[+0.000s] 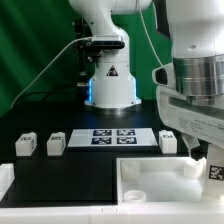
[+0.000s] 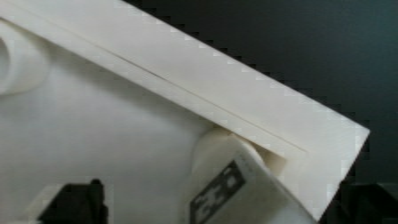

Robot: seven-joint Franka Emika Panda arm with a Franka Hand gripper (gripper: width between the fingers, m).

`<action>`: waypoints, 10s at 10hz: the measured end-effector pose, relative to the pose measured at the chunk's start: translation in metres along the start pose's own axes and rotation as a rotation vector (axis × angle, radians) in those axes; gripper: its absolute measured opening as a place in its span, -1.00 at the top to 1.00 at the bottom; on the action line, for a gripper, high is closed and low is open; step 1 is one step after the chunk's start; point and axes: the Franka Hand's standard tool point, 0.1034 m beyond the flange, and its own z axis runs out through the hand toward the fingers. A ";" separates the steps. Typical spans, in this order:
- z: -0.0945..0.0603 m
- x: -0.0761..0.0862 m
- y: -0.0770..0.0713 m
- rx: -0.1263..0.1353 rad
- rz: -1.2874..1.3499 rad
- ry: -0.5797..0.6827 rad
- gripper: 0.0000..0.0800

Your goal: Assemble one leg

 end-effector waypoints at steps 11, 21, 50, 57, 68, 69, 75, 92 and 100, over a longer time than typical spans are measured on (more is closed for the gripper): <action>-0.002 -0.004 -0.009 -0.028 0.033 0.062 0.28; -0.001 0.000 -0.012 0.117 0.526 0.048 -0.13; 0.003 0.010 -0.001 0.181 0.505 0.055 -0.19; 0.003 0.001 -0.008 0.097 -0.326 0.150 -0.62; 0.001 0.011 -0.004 0.086 -0.246 0.168 0.27; 0.001 0.012 -0.003 0.098 -0.119 0.158 0.27; 0.005 0.008 -0.004 0.257 0.867 0.017 0.27; -0.001 -0.005 -0.013 0.025 -0.561 0.162 -0.37; 0.002 0.000 -0.009 0.129 0.549 0.056 0.26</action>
Offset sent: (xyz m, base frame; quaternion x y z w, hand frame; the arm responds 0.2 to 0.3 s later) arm 0.0000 0.0000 0.0000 0.0000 0.0000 -0.2667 0.9638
